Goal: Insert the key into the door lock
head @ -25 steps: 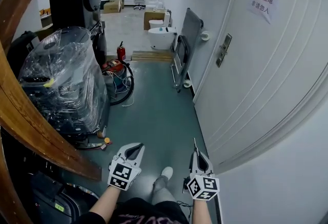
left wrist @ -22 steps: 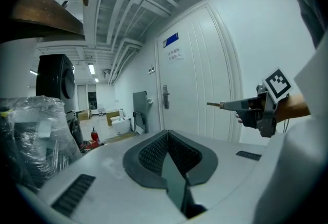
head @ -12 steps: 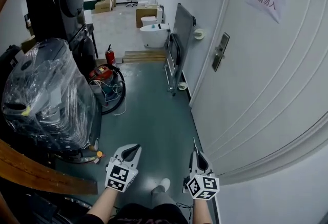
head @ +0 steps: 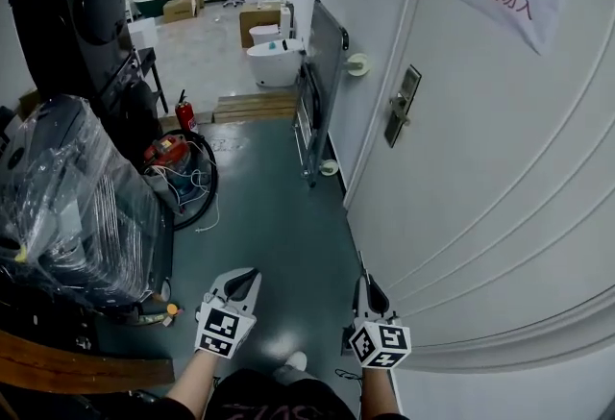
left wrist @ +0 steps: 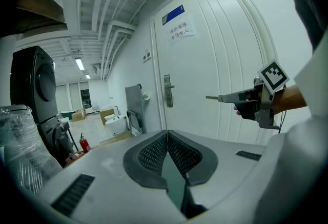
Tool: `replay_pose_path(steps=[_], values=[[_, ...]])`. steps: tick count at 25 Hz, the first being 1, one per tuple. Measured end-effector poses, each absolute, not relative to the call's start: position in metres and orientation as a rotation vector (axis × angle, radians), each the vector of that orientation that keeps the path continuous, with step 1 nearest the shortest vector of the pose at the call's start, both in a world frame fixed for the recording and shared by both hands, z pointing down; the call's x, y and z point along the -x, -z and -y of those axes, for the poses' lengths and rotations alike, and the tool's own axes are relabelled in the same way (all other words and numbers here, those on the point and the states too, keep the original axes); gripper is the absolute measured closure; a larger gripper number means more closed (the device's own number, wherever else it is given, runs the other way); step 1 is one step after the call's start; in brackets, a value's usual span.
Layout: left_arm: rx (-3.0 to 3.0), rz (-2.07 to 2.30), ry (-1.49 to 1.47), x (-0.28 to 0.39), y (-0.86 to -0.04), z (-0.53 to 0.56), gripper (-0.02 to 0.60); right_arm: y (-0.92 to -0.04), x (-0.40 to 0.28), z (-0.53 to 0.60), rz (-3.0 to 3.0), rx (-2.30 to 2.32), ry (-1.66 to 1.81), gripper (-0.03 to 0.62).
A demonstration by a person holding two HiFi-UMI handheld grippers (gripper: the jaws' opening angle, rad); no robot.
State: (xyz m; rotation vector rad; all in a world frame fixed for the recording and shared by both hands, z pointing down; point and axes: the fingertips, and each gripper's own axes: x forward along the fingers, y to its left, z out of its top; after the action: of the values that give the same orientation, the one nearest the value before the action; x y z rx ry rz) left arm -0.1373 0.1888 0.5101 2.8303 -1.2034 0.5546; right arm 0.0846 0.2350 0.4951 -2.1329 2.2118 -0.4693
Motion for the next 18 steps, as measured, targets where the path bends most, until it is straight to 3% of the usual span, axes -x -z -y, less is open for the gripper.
replay_pose_path(steps=[18], values=[[-3.006,1.123,-0.516,0.041,-0.494,-0.069,0.568,-0.496,-0.168,-0.141,-2.102,2.172,0.368,0.514]])
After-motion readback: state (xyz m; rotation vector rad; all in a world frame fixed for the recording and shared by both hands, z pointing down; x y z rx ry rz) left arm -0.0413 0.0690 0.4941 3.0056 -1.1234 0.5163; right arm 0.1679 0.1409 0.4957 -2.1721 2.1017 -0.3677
